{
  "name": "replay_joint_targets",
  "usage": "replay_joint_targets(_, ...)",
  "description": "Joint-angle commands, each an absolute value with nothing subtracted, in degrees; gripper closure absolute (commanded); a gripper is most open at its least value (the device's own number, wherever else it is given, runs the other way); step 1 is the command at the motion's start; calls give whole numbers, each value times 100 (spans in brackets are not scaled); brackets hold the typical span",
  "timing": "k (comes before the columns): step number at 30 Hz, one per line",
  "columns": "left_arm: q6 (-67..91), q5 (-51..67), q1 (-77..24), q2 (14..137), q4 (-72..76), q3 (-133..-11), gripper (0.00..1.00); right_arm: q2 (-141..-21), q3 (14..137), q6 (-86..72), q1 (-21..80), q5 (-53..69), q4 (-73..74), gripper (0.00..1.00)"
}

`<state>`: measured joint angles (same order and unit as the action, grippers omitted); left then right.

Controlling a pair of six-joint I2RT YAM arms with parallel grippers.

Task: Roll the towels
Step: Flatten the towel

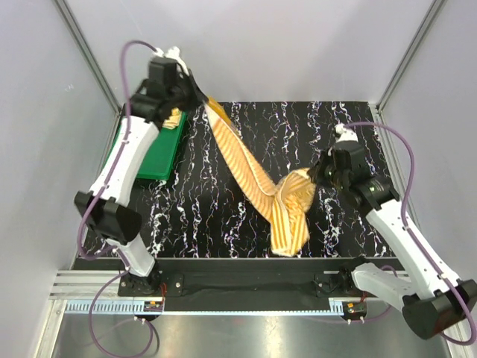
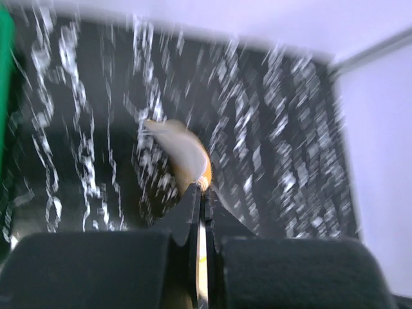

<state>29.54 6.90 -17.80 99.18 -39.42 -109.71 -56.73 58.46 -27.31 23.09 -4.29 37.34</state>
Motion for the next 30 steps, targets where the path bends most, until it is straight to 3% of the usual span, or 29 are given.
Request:
replay_joint_targets(1,2953,483,-1618,9738,-4595,-11951,100,-6055,6547,-1681,2198,-1327,3120,100)
replay_joint_targets(4,2953,527,-1486,9861,-4904,-12462,100,-6292,7064,-1056,1743,-1318,2831,100)
replay_joint_targets(9,3076,755,-1170,9870,-4764,-12516,100,-6775,7584,-556,573,-36,2294,100)
replay_joint_targets(14,3260,1054,-949,10186,-4536,-12822,100,-8187,8770,-150,194,641,2706,100)
replay_joint_targets(21,3445,1617,-607,10670,-4447,-13649,100,-9070,9983,412,35,440,2838,100)
replay_joint_targets(24,3366,1696,-528,10093,-4474,-13010,100,-8782,10047,756,35,282,3076,100)
replay_joint_targets(30,3401,1345,-299,7896,-3052,-10312,100,-6769,7957,975,35,-464,758,100)
